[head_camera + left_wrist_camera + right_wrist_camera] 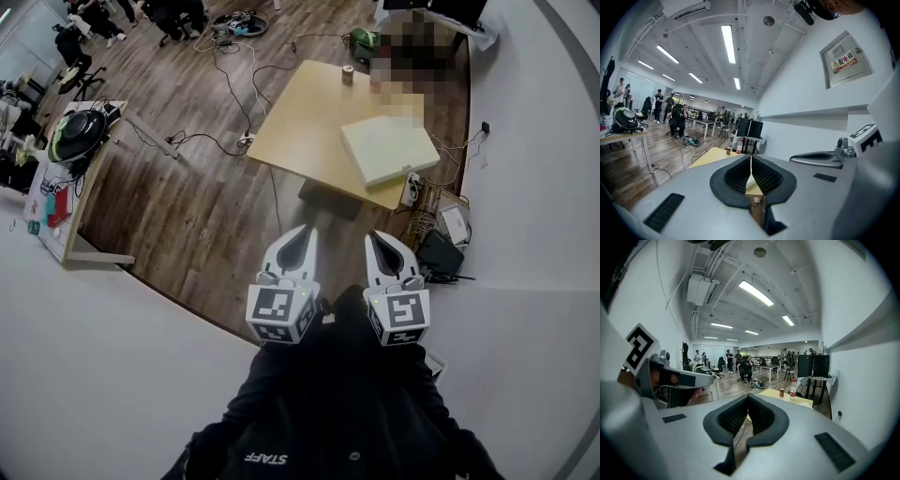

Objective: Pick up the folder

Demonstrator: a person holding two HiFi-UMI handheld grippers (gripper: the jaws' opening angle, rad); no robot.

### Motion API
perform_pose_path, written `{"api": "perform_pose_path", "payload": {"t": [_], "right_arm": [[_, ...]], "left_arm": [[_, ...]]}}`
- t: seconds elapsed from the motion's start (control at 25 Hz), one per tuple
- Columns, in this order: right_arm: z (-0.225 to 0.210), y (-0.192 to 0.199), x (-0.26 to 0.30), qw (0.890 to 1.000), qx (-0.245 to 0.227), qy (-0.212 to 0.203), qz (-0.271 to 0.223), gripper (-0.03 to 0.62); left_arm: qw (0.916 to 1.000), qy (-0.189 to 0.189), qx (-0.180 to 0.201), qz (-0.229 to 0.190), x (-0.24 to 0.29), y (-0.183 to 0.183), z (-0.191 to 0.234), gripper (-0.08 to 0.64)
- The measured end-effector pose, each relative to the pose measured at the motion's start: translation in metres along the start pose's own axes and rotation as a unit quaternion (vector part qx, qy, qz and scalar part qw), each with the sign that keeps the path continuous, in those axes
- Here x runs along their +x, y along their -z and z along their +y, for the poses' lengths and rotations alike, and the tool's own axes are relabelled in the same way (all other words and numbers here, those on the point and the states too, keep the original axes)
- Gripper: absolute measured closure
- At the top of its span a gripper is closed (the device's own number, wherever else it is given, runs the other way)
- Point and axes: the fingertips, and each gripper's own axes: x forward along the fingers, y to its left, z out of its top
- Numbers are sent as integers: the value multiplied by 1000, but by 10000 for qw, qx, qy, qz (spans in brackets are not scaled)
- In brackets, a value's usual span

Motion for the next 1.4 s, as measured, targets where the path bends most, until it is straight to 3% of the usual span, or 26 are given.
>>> {"api": "perform_pose_path", "payload": {"t": [0.32, 0.6, 1.0, 1.4], "right_arm": [[-6, 15, 17, 9999, 14, -2, 127, 569], [-41, 11, 64, 9995, 212, -221, -18, 569], [-169, -12, 146, 9984, 561, -101, 11, 569], [-275, -4, 202, 9949, 1005, -118, 45, 569]], "left_arm": [[9994, -50, -246, 236, 15, 18, 14, 523], [9991, -165, -235, 304, 72, 13, 29, 523], [9993, -105, -128, 346, 225, -26, 35, 523], [9978, -135, -54, 646, 347, -33, 27, 523]]}}
